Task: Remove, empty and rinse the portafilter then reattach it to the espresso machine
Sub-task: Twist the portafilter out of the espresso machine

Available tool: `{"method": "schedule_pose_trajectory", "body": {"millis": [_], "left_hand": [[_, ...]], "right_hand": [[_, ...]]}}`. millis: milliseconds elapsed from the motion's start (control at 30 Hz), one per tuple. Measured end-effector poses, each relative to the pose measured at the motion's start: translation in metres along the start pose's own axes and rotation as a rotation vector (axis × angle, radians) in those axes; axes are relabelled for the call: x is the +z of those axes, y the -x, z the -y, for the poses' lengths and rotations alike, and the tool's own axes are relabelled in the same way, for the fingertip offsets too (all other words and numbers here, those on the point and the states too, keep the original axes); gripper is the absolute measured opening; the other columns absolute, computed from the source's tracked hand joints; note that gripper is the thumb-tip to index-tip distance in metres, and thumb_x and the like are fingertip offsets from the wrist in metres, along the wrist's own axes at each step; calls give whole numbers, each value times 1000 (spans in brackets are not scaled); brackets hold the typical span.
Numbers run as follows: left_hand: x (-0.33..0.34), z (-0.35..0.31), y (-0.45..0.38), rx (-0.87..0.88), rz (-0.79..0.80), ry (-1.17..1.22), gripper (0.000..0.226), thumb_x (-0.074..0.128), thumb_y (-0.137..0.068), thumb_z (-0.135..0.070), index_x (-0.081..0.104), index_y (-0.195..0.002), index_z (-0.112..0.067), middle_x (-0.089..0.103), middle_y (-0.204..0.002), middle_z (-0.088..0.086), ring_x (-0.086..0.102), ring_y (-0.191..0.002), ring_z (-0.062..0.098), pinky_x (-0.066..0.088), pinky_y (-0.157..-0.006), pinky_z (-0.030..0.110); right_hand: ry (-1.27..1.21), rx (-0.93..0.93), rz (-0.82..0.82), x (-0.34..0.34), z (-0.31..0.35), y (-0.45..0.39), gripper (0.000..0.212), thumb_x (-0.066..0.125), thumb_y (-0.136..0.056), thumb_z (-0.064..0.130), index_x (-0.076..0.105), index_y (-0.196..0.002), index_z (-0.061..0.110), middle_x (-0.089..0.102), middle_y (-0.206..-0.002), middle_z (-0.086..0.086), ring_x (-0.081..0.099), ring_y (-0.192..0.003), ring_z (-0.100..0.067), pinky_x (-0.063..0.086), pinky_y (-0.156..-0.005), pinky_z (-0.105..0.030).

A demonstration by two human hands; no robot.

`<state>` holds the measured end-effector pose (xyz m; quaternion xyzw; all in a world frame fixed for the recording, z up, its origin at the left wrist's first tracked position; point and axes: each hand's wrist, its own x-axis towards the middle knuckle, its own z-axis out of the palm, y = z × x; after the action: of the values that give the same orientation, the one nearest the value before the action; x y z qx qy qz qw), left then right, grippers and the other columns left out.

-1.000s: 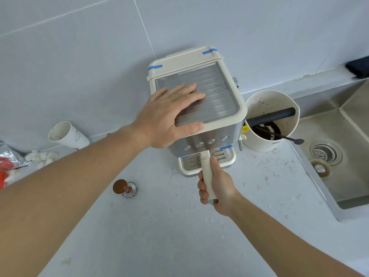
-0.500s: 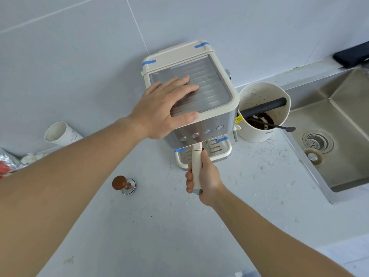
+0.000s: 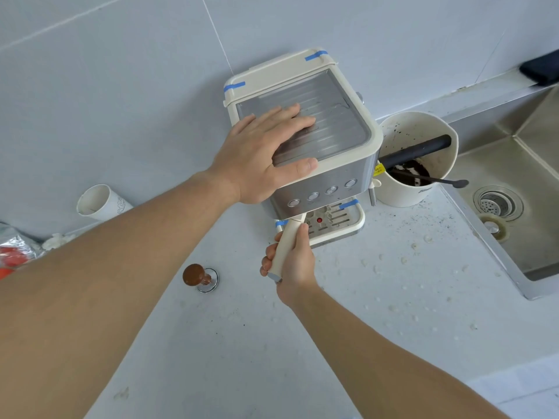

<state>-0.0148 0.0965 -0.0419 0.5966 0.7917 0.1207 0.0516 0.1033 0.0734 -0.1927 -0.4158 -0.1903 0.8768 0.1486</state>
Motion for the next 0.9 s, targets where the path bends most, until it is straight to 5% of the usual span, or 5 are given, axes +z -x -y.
{"method": "schedule_pose_trajectory", "body": {"millis": [133,300,433,633,900], "left_hand": [[0,1,0,4,-5,-4,71,36,-82,-71,35,-145,-40,25,-161,-8,16,-148,12,7,-118,42],[1,2,0,8,-14,2,71,35,-81,-72,35,-145,-41,26,-160,-9,17,-147,12,8,-118,42],[2,4,-2,19,-25,-2,70,35,-81,-72,36,-144,-42,27,-160,-8,18,-147,12,10,-118,45],[2,3,-2,27,-33,-3,72,33,-80,-73,37,-144,-40,28,-160,-6,20,-147,14,13,-118,47],[3,4,-2,32,-39,14,67,38,-83,-68,38,-143,-40,28,-160,-7,20,-147,11,11,-118,46]], "right_hand": [[-11,-74,18,1,-8,-1,38,31,-104,43,53,-108,12,52,-58,-7,47,-42,-22,44,-45,-28],[-19,-181,167,-3,-14,3,17,43,-99,31,47,-110,18,54,-66,-7,52,-48,-21,45,-48,-31],[163,-232,232,-10,-16,3,44,58,-77,12,48,-119,21,62,-77,-9,60,-60,-23,51,-50,-34],[252,-205,213,-12,-12,-4,43,69,-76,18,55,-116,27,64,-90,-8,67,-74,-11,49,-65,-35],[135,-178,230,7,-13,-12,42,77,-75,9,60,-111,22,63,-97,-14,66,-79,-23,58,-59,-34]]}}
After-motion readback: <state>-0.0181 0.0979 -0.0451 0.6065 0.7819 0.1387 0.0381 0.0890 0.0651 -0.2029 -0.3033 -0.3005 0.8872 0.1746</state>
